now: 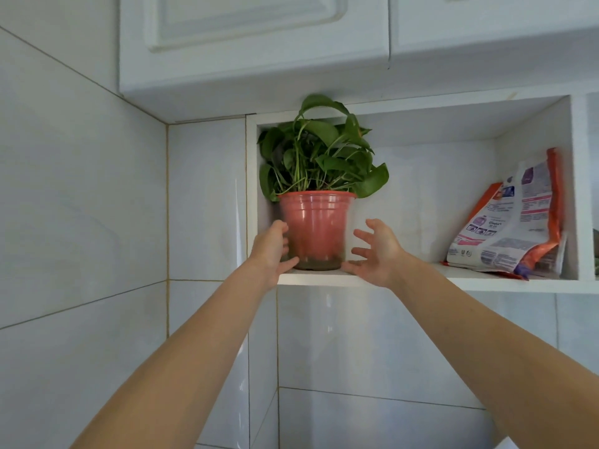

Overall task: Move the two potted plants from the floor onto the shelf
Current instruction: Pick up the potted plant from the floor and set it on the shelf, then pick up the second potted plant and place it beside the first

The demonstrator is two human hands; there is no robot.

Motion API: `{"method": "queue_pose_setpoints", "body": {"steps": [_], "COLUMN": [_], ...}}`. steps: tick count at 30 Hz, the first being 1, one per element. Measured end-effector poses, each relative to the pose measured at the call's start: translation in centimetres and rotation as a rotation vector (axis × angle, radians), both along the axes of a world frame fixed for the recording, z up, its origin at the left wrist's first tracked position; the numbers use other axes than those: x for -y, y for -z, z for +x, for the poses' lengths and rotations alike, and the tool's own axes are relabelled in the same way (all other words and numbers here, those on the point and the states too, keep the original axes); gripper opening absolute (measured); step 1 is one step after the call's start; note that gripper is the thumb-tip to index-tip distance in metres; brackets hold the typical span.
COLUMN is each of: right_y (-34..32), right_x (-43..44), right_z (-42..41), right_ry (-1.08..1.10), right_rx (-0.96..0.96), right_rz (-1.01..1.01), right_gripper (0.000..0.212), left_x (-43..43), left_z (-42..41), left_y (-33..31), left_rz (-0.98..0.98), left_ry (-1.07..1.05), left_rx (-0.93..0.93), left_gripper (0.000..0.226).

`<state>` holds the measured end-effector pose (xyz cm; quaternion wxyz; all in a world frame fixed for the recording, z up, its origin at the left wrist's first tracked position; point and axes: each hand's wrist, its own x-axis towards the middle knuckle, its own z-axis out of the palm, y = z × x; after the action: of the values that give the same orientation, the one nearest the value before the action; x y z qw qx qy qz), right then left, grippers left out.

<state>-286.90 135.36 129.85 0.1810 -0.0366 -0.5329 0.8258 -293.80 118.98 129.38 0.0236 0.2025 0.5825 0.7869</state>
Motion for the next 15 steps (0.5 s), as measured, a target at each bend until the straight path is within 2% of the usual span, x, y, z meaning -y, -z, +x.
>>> {"method": "queue_pose_setpoints", "body": {"steps": [3, 6, 12, 15], "right_y": [0.7, 1.4, 4.7, 7.4], "right_x": [0.6, 1.7, 5.1, 7.3], "right_z": [1.5, 3.8, 11.2, 15.1], "right_ry": [0.087, 0.059, -0.155, -0.241], "right_rx": [-0.01, 0.023, 0.235, 0.269], "right_rz": [0.069, 0.244, 1.015, 1.309], "right_gripper": [0.042, 0.026, 0.031, 0.035], "left_x": [1.5, 3.0, 5.4, 6.8], "left_z": [2.0, 5.1, 14.5, 20.4], "left_y": [0.3, 0.8, 3.8, 6.6], "left_rz": [-0.098, -0.215, -0.642, -0.841], "left_ry": [-0.042, -0.09, -0.289, -0.372], "left_rx": [-0.023, -0.029, -0.118, -0.166], "left_gripper": [0.032, 0.028, 0.024, 0.026]}}
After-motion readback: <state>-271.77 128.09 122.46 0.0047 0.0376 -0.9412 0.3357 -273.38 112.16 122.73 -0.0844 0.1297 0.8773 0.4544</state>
